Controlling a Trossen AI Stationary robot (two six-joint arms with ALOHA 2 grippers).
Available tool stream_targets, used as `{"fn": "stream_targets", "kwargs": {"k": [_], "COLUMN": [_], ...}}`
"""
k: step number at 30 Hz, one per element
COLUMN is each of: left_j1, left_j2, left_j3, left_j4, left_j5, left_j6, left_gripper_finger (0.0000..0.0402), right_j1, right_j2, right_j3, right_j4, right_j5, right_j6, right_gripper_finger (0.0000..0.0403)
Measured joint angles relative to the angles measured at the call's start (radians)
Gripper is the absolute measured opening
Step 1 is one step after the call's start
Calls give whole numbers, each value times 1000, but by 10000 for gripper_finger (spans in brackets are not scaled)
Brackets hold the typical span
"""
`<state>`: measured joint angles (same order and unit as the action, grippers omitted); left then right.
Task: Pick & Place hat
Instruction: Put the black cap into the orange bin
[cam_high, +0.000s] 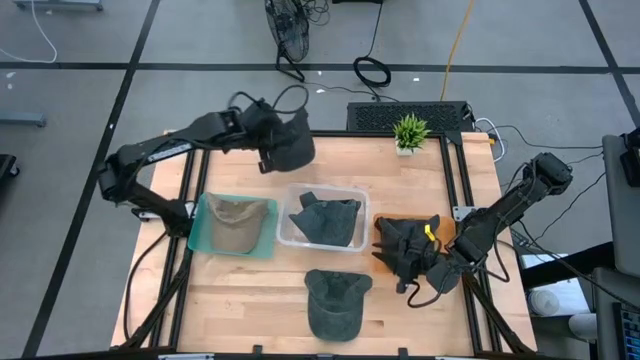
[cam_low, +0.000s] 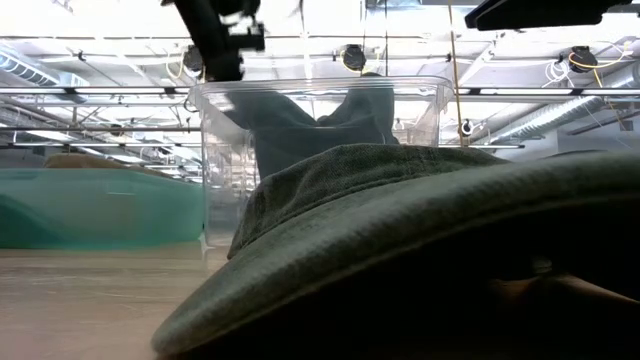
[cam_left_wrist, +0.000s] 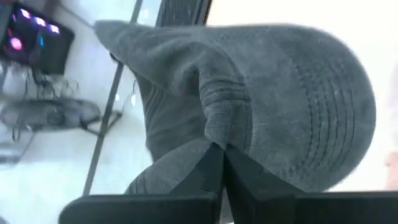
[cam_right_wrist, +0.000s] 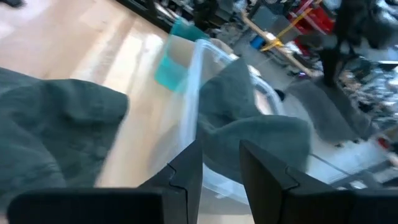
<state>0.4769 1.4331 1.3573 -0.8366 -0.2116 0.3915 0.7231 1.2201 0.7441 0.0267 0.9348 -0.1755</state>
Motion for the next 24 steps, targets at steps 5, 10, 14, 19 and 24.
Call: {"fn": "stream_targets", "kwargs": {"k": [5, 10, 14, 19, 24], "left_j1": [-111, -246, -359, -491, -571], "left_j2": [-70, -86, -81, -78, -77], "left_j3": [30, 29, 29, 28, 28], "left_j4": [-5, -14, -7, 25, 63], "left_j5": [1, -1, 1, 2, 3], "left_j6": [-43, -85, -112, -123, -139], "left_gripper_finger": [5, 4, 8, 4, 8], "right_j1": [-1, -5, -34, -148, -286], "right_j2": [-3, -30, -84, -139, -97], "right_j3": [0, 0, 6, 111, 259], "right_j4": [47, 282, 463, 207, 25], "right_j5": [80, 85, 3, -184, -440], "right_j6": [-75, -258, -372, -229, -98], "right_gripper_finger": [93, 93, 93, 97, 119]}}
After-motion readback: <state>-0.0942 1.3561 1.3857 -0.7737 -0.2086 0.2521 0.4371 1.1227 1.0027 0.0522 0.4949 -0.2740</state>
